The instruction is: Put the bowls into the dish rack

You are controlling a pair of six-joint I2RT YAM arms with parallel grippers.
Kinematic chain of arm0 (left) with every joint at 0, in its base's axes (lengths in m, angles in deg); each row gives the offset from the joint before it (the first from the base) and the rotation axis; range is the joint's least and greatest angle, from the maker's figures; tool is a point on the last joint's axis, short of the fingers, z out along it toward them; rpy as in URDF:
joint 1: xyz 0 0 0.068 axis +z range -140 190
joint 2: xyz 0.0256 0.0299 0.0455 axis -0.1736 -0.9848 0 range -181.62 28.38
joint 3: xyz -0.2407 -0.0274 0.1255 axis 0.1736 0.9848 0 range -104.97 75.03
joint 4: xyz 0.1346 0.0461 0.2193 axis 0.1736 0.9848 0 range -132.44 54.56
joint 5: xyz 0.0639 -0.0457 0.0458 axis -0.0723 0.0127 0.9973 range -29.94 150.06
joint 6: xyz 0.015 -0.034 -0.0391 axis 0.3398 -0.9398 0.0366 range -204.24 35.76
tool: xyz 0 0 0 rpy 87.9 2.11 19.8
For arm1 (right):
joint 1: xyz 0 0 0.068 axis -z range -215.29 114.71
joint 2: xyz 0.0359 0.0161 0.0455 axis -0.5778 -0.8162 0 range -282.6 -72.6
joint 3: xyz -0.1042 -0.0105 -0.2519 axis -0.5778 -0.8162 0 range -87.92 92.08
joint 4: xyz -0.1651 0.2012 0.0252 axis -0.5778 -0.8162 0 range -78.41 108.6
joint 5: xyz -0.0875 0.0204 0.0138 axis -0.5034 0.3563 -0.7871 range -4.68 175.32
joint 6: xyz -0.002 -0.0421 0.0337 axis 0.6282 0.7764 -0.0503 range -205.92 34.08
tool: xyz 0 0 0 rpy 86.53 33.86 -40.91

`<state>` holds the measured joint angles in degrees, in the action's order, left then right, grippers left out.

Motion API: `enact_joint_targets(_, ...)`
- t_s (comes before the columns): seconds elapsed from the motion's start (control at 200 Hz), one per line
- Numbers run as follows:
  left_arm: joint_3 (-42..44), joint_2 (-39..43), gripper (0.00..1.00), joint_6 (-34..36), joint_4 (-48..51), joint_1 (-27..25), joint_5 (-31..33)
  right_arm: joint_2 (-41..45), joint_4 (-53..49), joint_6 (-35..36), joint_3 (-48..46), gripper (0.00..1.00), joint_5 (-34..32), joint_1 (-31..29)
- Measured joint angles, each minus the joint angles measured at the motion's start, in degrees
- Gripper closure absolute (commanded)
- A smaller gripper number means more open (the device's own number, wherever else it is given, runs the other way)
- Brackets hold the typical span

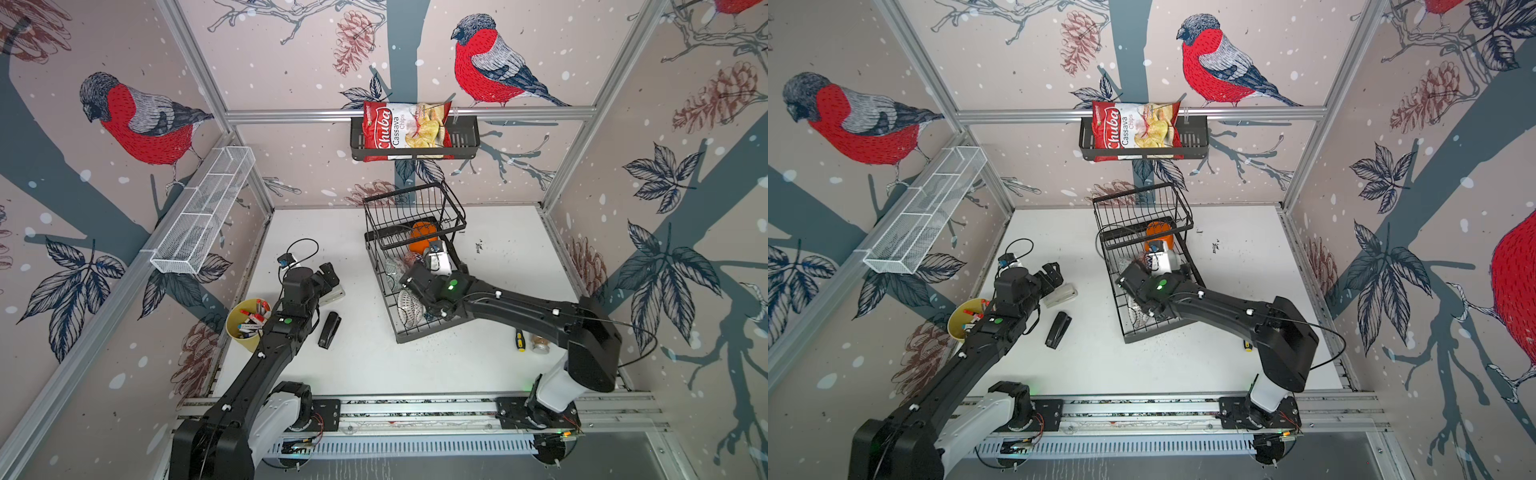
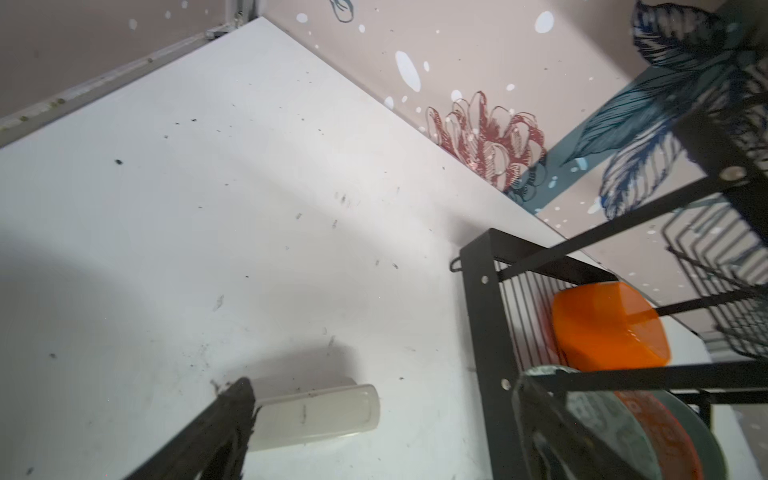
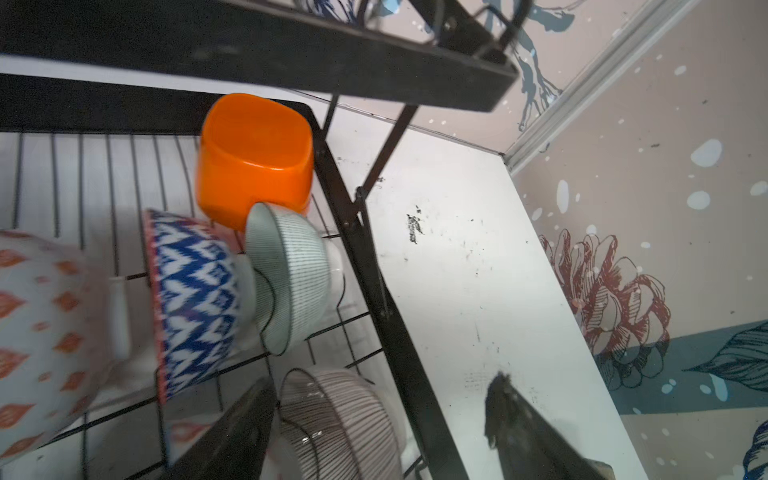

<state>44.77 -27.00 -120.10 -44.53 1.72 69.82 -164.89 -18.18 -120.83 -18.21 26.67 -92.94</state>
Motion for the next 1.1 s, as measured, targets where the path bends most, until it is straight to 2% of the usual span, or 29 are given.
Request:
enact_joint_targets(0.205,-1.1,-3.8,0.04,3.8,-1.2,3.4,3.2,8.2,6.9,2.0,-9.6,0.00,4.0,11.5)
enact_joint_targets(0.36,0.0,-5.9,0.04,8.4,-6.1,3.8,5.6,11.9,13.2,5.2,-14.4,0.01,7.2,20.7)
enact_joint_targets(0.62,6.2,-8.2,0.04,16.9,-19.4,3.8,8.3,13.1,25.8,11.2,-21.0,0.01,9.8,32.1)
enact_joint_targets(0.8,10.6,-11.8,0.04,21.9,-30.5,3.9,8.3,14.6,41.6,18.3,-31.8,0.01,12.8,39.1)
enact_joint_targets(0.986,12.8,-17.6,0.04,24.9,-40.5,3.9,6.3,15.2,59.6,23.8,-40.4,0.01,21.2,48.7)
enact_joint_targets(1.101,13.7,-20.3,0.04,25.8,-45.4,4.0,5.4,13.6,69.5,26.0,-44.4,0.00,25.0,51.0)
